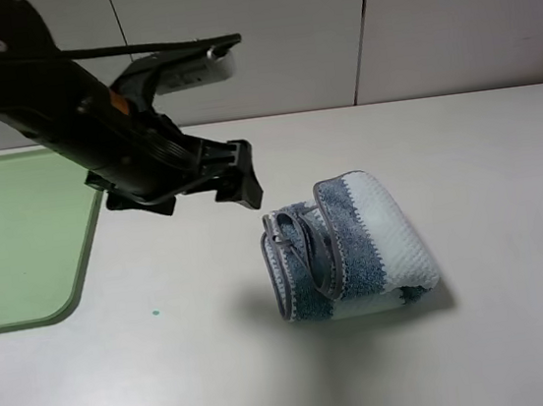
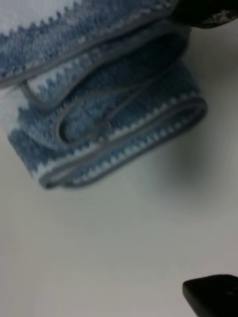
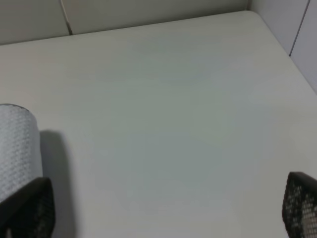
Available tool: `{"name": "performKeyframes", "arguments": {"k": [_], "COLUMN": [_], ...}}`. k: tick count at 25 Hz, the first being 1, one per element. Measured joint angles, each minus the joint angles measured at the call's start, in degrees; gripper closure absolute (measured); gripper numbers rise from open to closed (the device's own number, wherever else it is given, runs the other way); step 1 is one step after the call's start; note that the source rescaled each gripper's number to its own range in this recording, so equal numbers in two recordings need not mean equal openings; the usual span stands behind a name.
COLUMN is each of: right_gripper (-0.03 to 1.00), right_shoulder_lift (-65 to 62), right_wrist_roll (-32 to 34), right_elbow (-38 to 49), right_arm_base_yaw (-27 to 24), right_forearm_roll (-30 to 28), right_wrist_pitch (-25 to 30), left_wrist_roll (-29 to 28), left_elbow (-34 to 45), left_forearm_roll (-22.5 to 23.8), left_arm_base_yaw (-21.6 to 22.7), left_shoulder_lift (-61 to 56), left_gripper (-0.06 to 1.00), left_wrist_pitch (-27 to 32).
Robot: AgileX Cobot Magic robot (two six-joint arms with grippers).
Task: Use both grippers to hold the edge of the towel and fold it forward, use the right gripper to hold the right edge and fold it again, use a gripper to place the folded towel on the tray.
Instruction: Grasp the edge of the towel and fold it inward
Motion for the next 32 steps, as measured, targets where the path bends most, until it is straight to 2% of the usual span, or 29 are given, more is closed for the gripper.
{"name": "performKeyframes", "arguments": {"k": [6,14,25,32], "right_gripper": [-0.03,-0.03,-0.03,-0.03], "right_shoulder_lift": [0.0,0.0,0.0,0.0], "right_wrist_roll": [0.0,0.0,0.0,0.0], "right_elbow": [0.0,0.0,0.0,0.0], "right_arm_base_yaw": [0.0,0.0,0.0,0.0], "right_forearm_roll": [0.0,0.0,0.0,0.0], "right_wrist_pitch": [0.0,0.0,0.0,0.0], "left_wrist_roll": [-5.33,-9.81,-14.77,-15.67], "left_elbow": [-3.43,-9.14,-12.45,-12.45], "left_forearm_roll": [-0.11,-0.13,-0.7,-0.88], "left_arm_base_yaw": [-4.42,-7.29,-8.18,-8.18], "left_shoulder_lift": [7.44,16.37,22.59,26.89], "left_gripper": [-0.05,-0.05,-0.05,-0.05], "left_wrist_pitch": [-3.96,-6.22,-5.95,-10.33]}}
